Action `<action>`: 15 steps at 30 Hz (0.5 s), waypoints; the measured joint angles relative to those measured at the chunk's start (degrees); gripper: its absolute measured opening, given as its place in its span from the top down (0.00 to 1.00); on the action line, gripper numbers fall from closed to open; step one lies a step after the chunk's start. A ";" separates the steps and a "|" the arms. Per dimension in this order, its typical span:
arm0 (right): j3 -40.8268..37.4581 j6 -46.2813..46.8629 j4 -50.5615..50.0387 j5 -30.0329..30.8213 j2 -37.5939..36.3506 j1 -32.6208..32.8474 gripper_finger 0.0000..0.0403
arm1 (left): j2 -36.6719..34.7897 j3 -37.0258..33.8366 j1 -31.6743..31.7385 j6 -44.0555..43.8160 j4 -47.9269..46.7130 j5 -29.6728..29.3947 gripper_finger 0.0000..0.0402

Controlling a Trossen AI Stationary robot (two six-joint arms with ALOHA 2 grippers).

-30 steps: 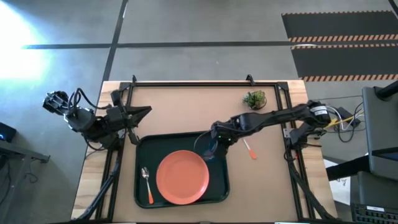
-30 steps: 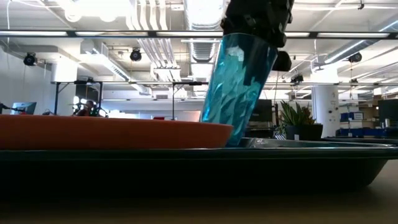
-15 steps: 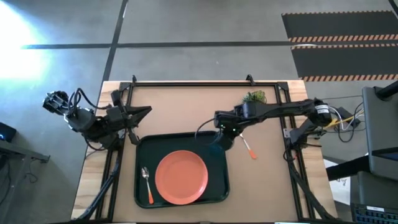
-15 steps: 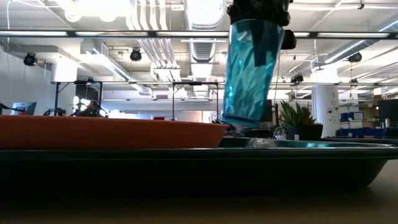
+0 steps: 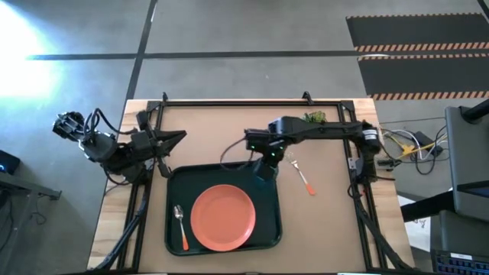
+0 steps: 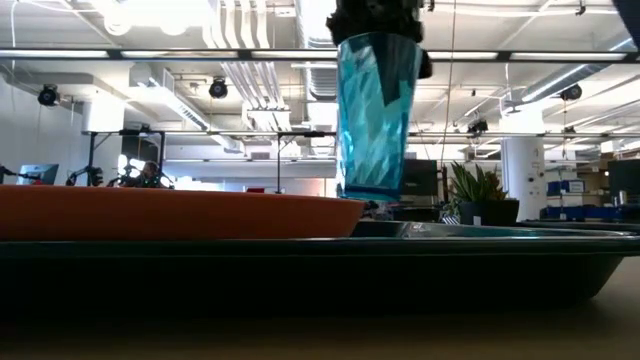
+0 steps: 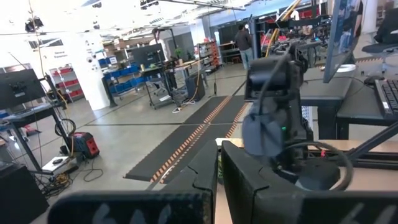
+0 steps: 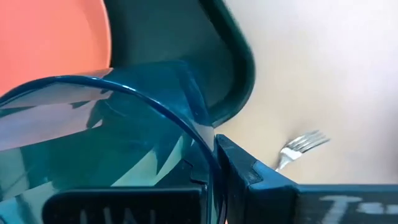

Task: Pick and place plate/cup/fork/spoon on tray
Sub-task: Put the blue transparent cup on the dark green tray

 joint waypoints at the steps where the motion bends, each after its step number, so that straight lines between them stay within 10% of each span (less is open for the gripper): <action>1: 2.05 -0.96 -1.13 0.06 1.23 -0.40 0.98 | -0.01 -0.09 0.00 -0.02 -0.02 0.00 0.99; 15: 14.44 -4.73 -9.72 -1.88 11.71 -1.72 0.98 | -2.09 -1.78 -0.01 -0.33 0.02 0.00 0.99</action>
